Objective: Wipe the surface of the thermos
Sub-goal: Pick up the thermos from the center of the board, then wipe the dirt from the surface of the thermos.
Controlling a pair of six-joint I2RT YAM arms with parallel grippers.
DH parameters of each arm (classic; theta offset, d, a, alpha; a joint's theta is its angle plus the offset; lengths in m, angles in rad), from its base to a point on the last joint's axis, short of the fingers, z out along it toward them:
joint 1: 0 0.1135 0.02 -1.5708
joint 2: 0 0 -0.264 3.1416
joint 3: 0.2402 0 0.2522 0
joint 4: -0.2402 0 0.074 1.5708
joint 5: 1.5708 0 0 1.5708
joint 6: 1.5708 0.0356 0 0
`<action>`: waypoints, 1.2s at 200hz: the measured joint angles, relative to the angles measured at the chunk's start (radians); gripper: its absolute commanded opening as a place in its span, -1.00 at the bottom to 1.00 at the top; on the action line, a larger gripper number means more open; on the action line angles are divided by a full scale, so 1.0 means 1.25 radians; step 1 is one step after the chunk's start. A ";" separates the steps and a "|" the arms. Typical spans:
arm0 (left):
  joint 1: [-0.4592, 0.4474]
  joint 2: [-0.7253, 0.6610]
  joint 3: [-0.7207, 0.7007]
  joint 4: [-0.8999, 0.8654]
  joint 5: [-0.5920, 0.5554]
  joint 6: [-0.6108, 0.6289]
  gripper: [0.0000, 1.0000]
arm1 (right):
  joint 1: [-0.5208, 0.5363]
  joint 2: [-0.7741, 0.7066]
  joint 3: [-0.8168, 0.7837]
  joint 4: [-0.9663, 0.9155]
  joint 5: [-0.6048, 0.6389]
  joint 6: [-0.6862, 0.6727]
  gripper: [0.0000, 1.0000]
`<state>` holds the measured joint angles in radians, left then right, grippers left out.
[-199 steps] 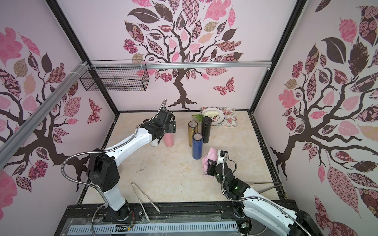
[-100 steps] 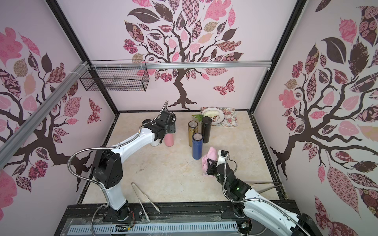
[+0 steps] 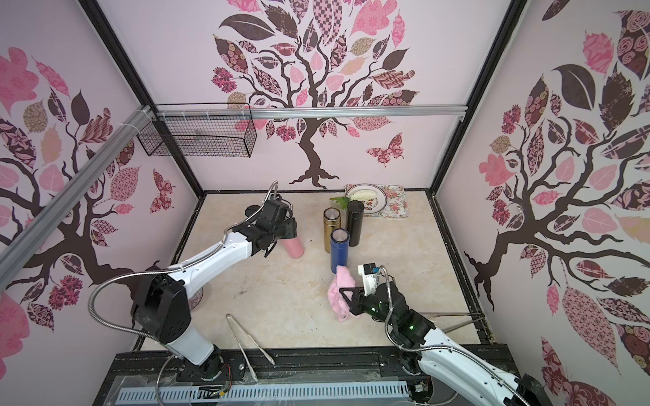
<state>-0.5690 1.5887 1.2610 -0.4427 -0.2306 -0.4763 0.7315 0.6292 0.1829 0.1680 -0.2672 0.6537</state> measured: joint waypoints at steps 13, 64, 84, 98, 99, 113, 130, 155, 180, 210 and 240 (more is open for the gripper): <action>-0.016 -0.058 -0.043 -0.016 0.038 -0.034 -1.00 | 0.031 0.040 0.025 -0.008 -0.036 0.000 -1.00; -0.153 -0.213 -0.146 -0.018 0.099 -0.175 -1.00 | 0.126 0.304 0.224 0.088 -0.037 0.014 -1.00; -0.190 -0.251 -0.171 -0.015 0.083 -0.223 -1.00 | 0.130 0.369 0.273 0.121 -0.004 0.019 -1.00; -0.197 -0.279 -0.193 -0.001 0.078 -0.255 -1.00 | 0.132 0.390 0.282 0.128 0.029 0.022 -1.00; -0.197 -0.282 -0.196 -0.001 0.078 -0.258 -1.00 | 0.132 0.392 0.282 0.128 0.033 0.022 -1.00; -0.200 -0.299 -0.208 0.000 0.061 -0.283 -1.00 | 0.137 0.411 0.284 0.138 0.069 0.024 -1.00; -0.219 -0.302 -0.211 0.001 0.022 -0.299 -1.00 | 0.137 0.439 0.286 0.152 0.099 0.025 -1.00; -0.236 -0.302 -0.222 -0.001 -0.043 -0.316 -1.00 | 0.149 0.497 0.320 0.164 0.114 0.024 -1.00; -0.239 -0.290 -0.224 0.005 -0.087 -0.331 -1.00 | 0.174 0.559 0.382 0.154 0.120 0.015 -1.00; -0.248 -0.285 -0.227 0.039 -0.084 -0.352 -1.00 | 0.204 0.568 0.423 0.148 0.119 -0.004 -1.00; -0.254 -0.284 -0.227 0.045 -0.085 -0.352 -1.00 | 0.208 0.560 0.402 0.158 0.144 -0.002 -1.00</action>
<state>-0.8864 1.2335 0.9768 -0.3866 -0.3374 -0.9165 0.9916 1.3296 0.6857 0.3656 -0.0872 0.6506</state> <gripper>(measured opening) 0.644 0.116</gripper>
